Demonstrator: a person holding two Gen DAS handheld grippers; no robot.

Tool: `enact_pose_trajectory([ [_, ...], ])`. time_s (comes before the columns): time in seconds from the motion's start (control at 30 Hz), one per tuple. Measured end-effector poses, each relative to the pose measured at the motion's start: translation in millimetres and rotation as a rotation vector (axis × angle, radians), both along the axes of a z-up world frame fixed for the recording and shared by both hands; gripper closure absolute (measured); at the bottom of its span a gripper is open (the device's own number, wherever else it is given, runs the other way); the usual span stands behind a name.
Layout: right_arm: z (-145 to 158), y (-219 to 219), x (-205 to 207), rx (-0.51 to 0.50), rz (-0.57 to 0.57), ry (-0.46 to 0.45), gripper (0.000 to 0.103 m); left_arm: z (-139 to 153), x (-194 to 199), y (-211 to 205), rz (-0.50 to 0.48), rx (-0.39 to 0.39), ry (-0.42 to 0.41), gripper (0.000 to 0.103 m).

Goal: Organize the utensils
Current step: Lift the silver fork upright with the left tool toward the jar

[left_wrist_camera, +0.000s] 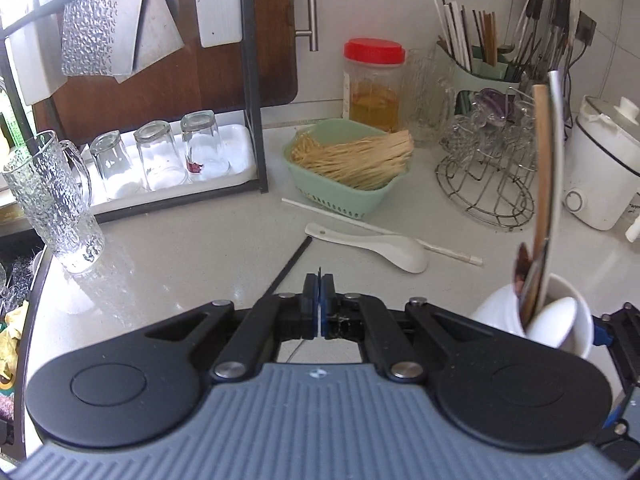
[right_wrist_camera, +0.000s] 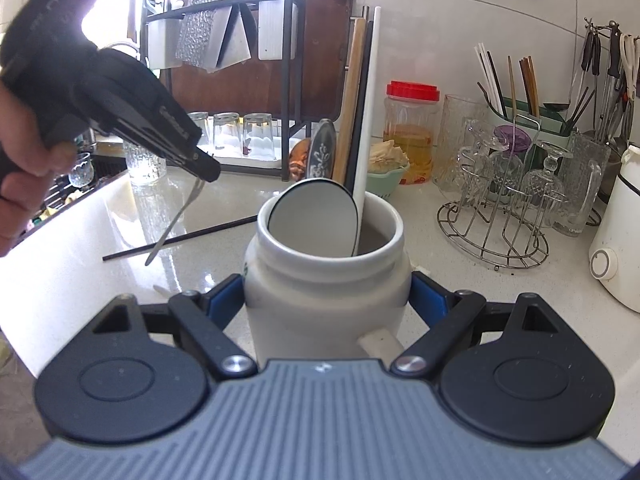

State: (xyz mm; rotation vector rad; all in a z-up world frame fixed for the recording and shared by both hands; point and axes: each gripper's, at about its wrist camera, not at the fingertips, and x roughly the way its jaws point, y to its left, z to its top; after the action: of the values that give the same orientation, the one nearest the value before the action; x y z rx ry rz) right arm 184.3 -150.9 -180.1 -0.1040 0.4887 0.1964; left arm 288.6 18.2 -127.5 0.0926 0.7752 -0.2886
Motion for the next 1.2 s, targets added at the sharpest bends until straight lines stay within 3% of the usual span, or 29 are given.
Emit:
enact_pose_trajectory([
  [0.23, -1, 0, -1, 0.002, -0.003, -0.009, 0.013, 35, -21, -6, -0.019, -0.047, -0.041, 0.102],
  [0.57, -3, 1, -4, 0.009, -0.011, -0.021, 0.013, 124, -43, -14, -0.061, -0.221, -0.149, 0.102],
  [0.77, -5, 1, -4, 0.012, -0.012, -0.028, 0.013, 161, -52, -23, -0.105, -0.337, -0.185, 0.102],
  [0.87, -5, 1, -5, 0.012, -0.011, -0.029, 0.013, 166, -53, -30, -0.129, -0.387, -0.175, 0.102],
  [1.0, -6, 0, -5, 0.013, -0.01, -0.03, 0.013, 161, -54, -44, -0.15, -0.391, -0.159, 0.102],
  [1.2, -7, -1, -6, 0.016, -0.006, -0.034, 0.013, 128, -47, -58, -0.169, -0.404, -0.135, 0.102],
])
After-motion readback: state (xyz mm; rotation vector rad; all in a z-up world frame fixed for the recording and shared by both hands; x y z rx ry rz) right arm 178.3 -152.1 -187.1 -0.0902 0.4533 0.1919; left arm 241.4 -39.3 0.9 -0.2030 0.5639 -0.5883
